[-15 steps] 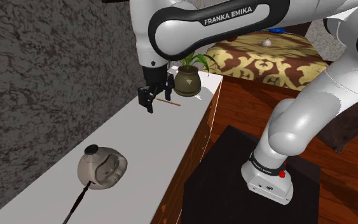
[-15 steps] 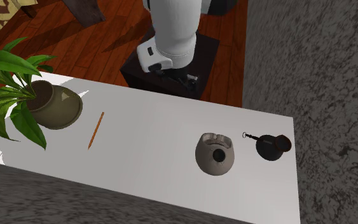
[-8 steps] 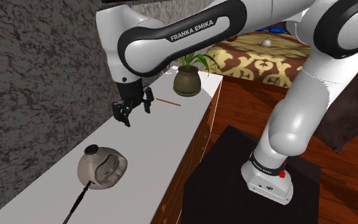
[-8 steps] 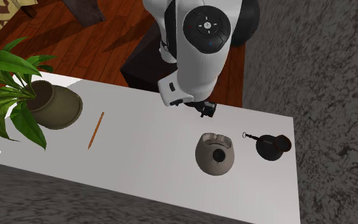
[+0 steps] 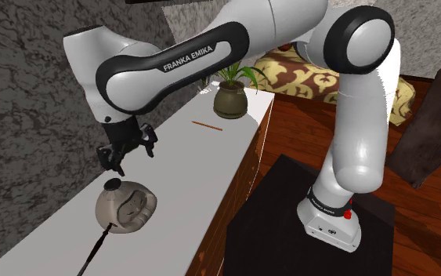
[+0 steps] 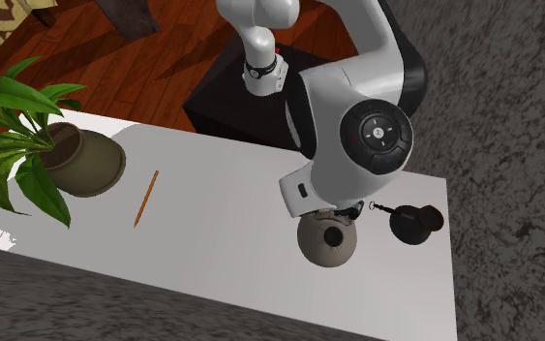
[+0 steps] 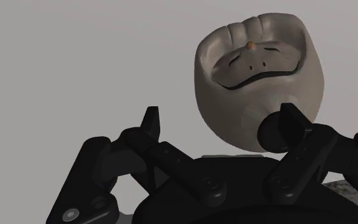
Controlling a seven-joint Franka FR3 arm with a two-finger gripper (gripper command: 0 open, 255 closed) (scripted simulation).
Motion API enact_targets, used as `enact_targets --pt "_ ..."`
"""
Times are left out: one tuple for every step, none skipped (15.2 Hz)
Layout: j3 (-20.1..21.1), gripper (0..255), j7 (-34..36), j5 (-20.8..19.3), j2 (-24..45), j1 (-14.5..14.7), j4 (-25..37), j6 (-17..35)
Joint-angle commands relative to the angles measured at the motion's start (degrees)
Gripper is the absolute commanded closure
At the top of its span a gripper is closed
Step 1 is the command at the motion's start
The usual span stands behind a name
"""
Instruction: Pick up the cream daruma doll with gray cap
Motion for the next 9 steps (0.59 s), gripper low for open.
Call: enact_targets --pt "0.0 0 2.0 -2.0 4.9 2.1 4.9 -0.6" --pt "-0.1 0 2.9 -2.9 7.4 3.2 7.7 -1.2" --pt "-0.3 0 3.6 -3.8 9.9 4.4 10.7 -1.9" --pt "-0.5 0 4.3 -4.6 12.5 5.7 13.9 -2.6" --pt "-0.8 0 4.8 -5.4 15.0 7.1 17.2 -3.5" --pt "-0.9 0 4.9 -5.4 15.2 7.1 16.6 -2.8" --pt "-1.0 0 4.9 -5.5 15.3 7.1 16.1 -2.1" --pt "-1.0 0 4.9 -5.6 15.5 7.0 15.5 -1.4" --pt "-1.1 0 5.0 -5.7 15.6 7.0 15.0 -0.8"
